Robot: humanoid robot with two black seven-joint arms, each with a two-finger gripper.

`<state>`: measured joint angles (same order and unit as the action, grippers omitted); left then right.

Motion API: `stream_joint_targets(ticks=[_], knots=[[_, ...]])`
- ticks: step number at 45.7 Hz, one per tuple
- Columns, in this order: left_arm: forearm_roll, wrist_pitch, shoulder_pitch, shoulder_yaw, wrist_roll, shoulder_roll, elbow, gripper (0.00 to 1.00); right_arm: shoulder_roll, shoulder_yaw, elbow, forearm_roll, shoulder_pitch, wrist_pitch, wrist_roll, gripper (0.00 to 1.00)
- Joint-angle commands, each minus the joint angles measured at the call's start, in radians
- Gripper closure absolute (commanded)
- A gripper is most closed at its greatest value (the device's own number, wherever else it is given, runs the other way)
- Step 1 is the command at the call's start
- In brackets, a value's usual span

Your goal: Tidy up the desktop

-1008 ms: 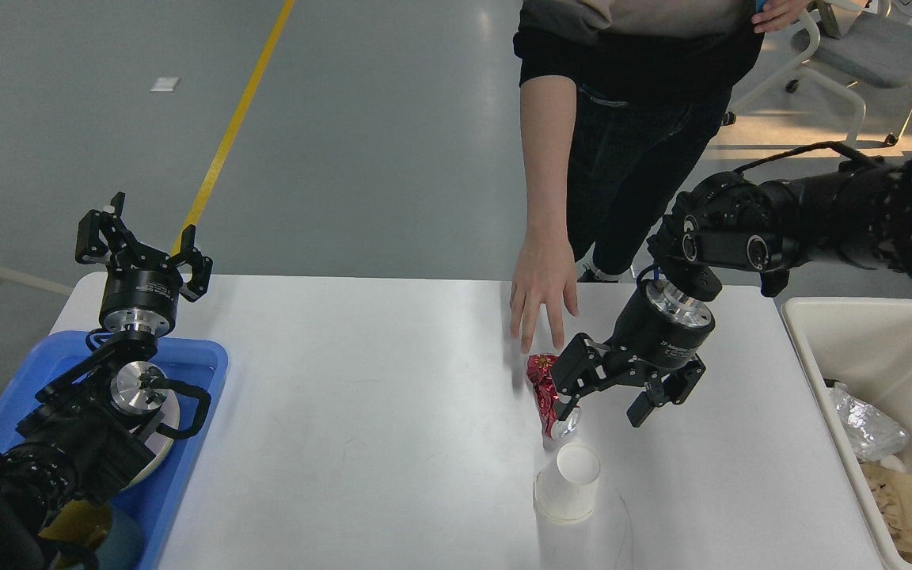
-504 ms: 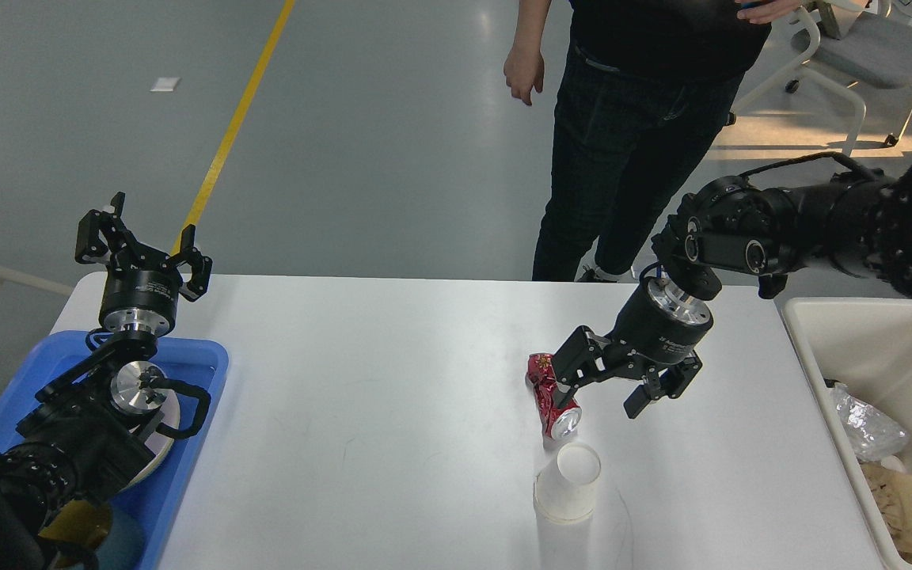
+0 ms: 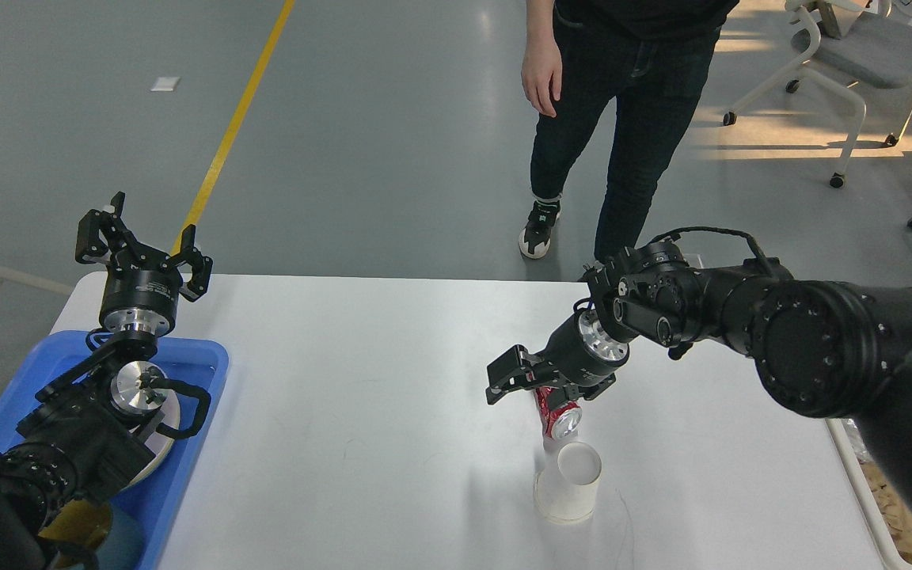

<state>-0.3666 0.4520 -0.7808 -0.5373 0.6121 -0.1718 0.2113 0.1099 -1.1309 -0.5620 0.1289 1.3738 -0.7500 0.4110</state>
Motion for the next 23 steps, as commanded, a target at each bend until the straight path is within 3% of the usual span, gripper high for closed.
stream_joint_targets(ticks=[1,9,23], knots=[[0.000,0.001,0.000,0.000,0.000,0.000,-0.001,0.03,0.025,0.016,0.024,0.000,-0.044,0.156,0.000,0.00],[0.000,0.001,0.000,-0.001,0.000,0.000,-0.001,0.03,0.034,0.017,0.022,-0.005,-0.085,0.336,0.000,0.00],[0.000,0.001,0.000,-0.001,0.000,0.000,-0.001,0.03,0.019,-0.004,0.022,-0.003,-0.088,0.345,0.002,0.00]])
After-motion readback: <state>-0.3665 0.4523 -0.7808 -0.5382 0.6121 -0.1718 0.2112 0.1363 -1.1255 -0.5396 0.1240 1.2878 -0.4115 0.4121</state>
